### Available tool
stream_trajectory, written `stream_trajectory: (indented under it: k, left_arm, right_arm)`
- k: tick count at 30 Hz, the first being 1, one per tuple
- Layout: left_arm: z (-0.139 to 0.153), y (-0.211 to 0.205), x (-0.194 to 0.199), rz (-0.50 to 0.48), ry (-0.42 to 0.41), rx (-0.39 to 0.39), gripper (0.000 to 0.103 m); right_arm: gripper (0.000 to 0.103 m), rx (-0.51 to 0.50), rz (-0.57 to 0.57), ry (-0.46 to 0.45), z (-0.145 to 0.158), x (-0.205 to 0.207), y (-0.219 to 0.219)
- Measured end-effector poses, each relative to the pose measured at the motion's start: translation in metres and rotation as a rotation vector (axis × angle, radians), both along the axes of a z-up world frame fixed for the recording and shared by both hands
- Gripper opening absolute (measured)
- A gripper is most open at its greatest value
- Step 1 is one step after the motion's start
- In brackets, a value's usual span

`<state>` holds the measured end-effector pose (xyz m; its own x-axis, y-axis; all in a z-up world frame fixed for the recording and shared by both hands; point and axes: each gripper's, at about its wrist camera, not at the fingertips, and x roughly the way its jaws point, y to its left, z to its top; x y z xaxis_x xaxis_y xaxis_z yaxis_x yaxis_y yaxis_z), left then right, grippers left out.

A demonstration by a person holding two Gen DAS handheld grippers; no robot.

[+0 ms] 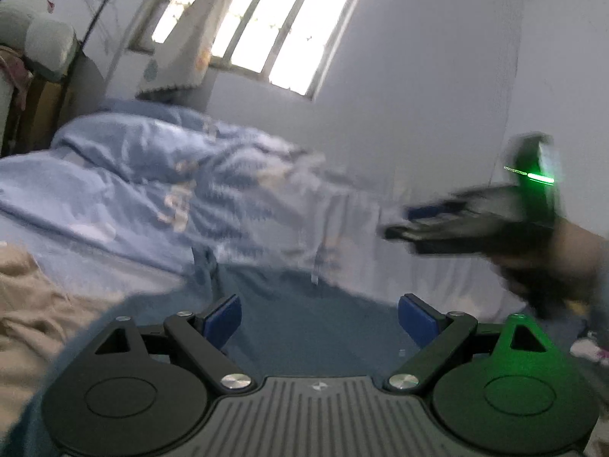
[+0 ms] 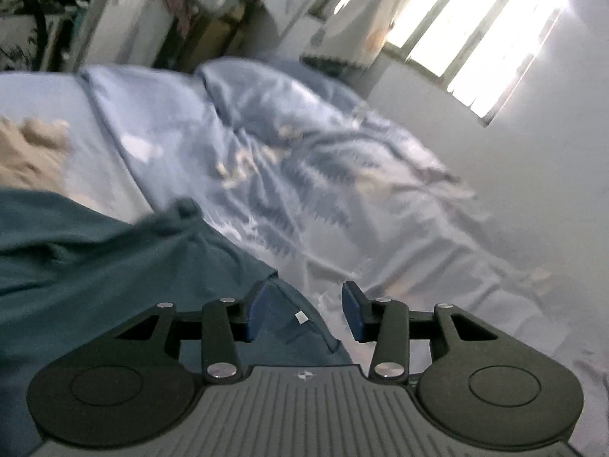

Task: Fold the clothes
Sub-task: 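Open both grippers and release the shirt onto the bed, then withdraw both grippers above the shirt lying flat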

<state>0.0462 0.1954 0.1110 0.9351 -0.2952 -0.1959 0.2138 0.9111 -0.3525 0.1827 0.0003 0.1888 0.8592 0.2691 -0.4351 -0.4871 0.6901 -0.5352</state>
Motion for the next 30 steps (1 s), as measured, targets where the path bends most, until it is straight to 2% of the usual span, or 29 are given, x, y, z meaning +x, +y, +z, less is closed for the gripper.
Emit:
stream_trajectory:
  k: [4,6,9,12,14,19,24,27,30]
  left_arm:
    - [0.031,0.012,-0.020,-0.010,-0.068,-0.055,0.093]
    - [0.052,0.014,-0.039,-0.017,-0.111,-0.035,0.094]
    - [0.079,0.022,-0.081,-0.025,-0.150,-0.009,0.095]
    - [0.104,0.034,-0.126,-0.021,-0.163,0.002,0.097]
    - [0.120,0.039,-0.157,-0.004,-0.174,0.031,0.098]
    - [0.154,0.054,-0.228,0.063,-0.199,0.080,0.100]
    - [0.179,0.066,-0.282,0.112,-0.206,0.109,0.101]
    - [0.176,0.061,-0.299,0.117,-0.180,0.149,0.103]
    - [0.154,0.045,-0.300,0.096,-0.072,0.184,0.103]
  right_arm:
    - [0.046,0.080,-0.030,-0.057,0.059,-0.092,-0.028]
    - [0.053,0.126,-0.046,-0.091,0.090,-0.143,-0.045]
    - [0.055,0.172,-0.072,-0.152,0.130,-0.220,-0.073]
    - [0.063,0.287,-0.086,-0.195,0.168,-0.294,-0.106]
    - [0.067,0.374,-0.100,-0.265,0.184,-0.344,-0.126]
    - [0.068,0.522,-0.094,-0.309,0.199,-0.430,-0.150]
    - [0.068,0.645,-0.044,-0.329,0.212,-0.489,-0.168]
    - [0.073,0.709,-0.028,-0.348,0.216,-0.515,-0.182]
    - [0.074,0.720,-0.045,-0.329,0.203,-0.523,-0.187]
